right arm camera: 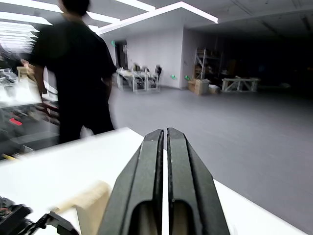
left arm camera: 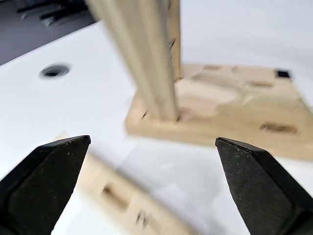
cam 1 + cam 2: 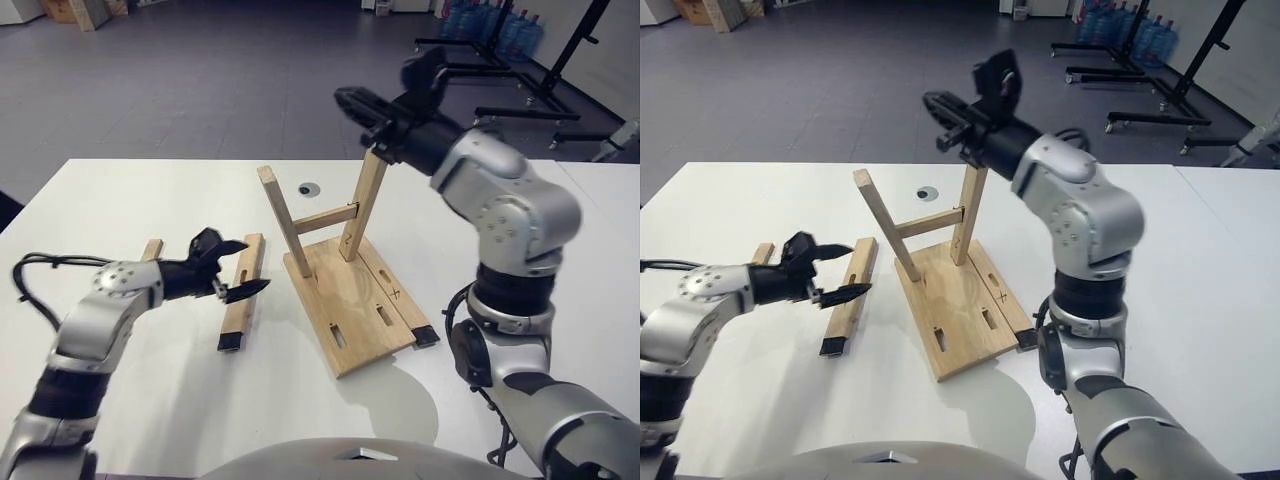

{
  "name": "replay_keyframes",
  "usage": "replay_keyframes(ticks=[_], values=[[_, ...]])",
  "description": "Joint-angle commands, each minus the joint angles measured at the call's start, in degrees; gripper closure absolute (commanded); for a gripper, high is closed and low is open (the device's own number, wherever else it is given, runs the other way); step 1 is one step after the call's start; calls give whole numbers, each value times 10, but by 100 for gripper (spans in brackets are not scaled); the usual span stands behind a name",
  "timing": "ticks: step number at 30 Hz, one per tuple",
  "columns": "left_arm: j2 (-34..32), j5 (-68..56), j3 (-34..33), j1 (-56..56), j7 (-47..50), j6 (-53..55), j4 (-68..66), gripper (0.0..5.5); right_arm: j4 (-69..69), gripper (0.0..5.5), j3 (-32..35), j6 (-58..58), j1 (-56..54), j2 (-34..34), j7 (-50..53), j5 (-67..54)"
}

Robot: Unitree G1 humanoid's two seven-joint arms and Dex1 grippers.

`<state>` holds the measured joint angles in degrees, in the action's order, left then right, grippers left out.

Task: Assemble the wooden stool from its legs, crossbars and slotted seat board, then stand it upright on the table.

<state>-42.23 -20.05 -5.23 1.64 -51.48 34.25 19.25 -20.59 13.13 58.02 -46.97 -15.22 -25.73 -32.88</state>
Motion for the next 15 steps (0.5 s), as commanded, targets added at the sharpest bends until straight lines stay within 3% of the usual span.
replay_keyframes(ticks=[1,3,6,10,15], values=[[-1,-11,-145,-13,115,115,45,81,-34,539,136,54,-10,-97,-25,-104],[27,4,-179,13,205,167,48,81,-31,539,200,69,1,-139,-25,-145],[76,51,-135,69,324,264,16,81,-7,539,237,57,37,-174,-5,-148],[129,107,-94,79,419,312,-85,81,20,539,218,27,62,-159,32,-135],[123,118,-126,87,431,252,-185,81,28,539,175,-6,91,-148,50,-126]])
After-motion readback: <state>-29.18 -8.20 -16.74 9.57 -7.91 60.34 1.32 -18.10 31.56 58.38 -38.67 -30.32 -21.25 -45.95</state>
